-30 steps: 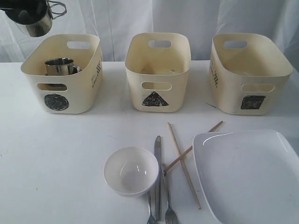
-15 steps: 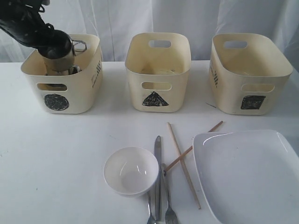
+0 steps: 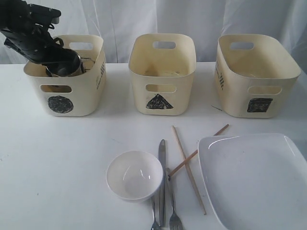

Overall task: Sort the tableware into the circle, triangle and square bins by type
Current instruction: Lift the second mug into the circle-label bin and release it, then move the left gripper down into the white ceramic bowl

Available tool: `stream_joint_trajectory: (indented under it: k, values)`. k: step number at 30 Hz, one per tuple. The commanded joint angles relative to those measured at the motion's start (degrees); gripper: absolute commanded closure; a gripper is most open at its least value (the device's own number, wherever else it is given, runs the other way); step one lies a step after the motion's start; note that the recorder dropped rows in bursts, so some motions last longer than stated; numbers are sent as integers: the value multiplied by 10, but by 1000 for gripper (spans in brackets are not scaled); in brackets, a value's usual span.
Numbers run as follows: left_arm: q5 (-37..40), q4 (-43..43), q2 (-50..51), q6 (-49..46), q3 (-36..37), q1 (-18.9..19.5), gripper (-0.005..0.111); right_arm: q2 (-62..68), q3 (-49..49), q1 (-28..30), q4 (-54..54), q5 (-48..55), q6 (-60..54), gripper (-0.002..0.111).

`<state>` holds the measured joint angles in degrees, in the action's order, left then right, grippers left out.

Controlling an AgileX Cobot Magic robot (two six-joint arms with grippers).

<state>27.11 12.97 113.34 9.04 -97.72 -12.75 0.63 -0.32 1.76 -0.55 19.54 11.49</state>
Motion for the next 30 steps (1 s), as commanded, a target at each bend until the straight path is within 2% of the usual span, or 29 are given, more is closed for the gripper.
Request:
stream_joint_trajectory:
  k: [1,4,6,18,20,26,30]
  values:
    - [1,-12,3,-2,-3,1,85,-2,3,0,1,-3,2,108]
    - [0,-12,-1,-1,-3,1,67,-2,3,0,1,-3,2,108]
    - [3,-12,-6,2,-3,1,61,-2,3,0,1,-3,2,108]
    - [32,-27,-122,-20,-3,-1,60,-2,3,0,1,-3,2,108]
    - [62,-71,-151,-63,-3,-1,60,-2,3,0,1,-3,2,108]
    - [231,-243,-212,-207,15,-1,60,-2,3,0,1,-3,2,108]
    - [283,-291,-227,-226,62,-1,62,-2,3,0,1,-3,2,108]
